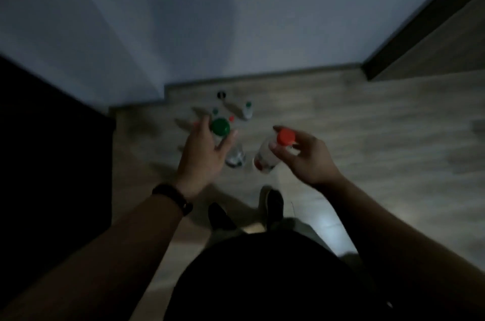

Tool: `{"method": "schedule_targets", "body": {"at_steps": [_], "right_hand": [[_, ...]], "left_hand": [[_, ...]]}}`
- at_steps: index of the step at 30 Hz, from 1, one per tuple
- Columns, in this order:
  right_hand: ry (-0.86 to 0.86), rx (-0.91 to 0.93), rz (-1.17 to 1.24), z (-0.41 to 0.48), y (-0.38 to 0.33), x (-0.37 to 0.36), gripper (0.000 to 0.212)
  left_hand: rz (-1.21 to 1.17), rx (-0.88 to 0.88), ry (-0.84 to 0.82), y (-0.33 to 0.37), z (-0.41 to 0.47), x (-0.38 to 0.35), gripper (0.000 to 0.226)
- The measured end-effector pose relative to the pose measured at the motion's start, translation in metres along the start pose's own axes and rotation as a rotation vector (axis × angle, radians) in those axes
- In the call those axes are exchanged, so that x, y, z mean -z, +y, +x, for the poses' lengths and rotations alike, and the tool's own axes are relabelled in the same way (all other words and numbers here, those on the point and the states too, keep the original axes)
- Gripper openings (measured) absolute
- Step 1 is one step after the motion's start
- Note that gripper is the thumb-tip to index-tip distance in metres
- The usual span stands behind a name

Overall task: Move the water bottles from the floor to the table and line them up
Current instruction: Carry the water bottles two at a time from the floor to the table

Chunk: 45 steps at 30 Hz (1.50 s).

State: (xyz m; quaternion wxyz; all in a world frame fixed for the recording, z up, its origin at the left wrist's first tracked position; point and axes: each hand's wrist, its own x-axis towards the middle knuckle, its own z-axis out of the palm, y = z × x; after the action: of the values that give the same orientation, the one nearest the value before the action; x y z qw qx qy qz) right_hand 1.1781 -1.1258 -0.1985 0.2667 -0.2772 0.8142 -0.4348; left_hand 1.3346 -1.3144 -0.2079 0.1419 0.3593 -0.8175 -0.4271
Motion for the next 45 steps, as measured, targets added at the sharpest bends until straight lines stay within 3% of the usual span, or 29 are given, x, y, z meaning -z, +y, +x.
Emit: {"method": "schedule_targets", "body": {"at_steps": [7,15,19,24,32,39,45], "right_hand": [[0.161,0.089,0.314,-0.013,-0.069,0.050,0.022],[0.384,0.201,0.511,-0.010,-0.110,0.139,0.015],[0.507,0.226,0.589,-0.008,-0.116,0.195,0.006],[0.574,0.243,0.583,-0.006,-0.102,0.280,0.031],[0.514,0.244,0.516,-0.002,-0.052,0.399,0.016],[0.559,0.130,0.508,0.010,0.000,0.483,0.032],[0.670,0.057,0.529,0.043,0.049,0.554,0.024]], "left_hand": [[-0.121,-0.188,-0.156,0.089,0.024,0.032,0.026],[-0.147,-0.355,-0.154,0.194,0.043,0.026,0.041],[-0.152,-0.420,-0.130,0.258,0.050,0.005,0.035],[-0.234,-0.455,-0.046,0.333,0.051,-0.043,0.027],[-0.368,-0.380,0.010,0.428,0.055,-0.141,0.032],[-0.464,-0.336,-0.135,0.496,0.074,-0.227,0.022],[-0.444,-0.362,-0.298,0.547,0.127,-0.314,0.030]]}}
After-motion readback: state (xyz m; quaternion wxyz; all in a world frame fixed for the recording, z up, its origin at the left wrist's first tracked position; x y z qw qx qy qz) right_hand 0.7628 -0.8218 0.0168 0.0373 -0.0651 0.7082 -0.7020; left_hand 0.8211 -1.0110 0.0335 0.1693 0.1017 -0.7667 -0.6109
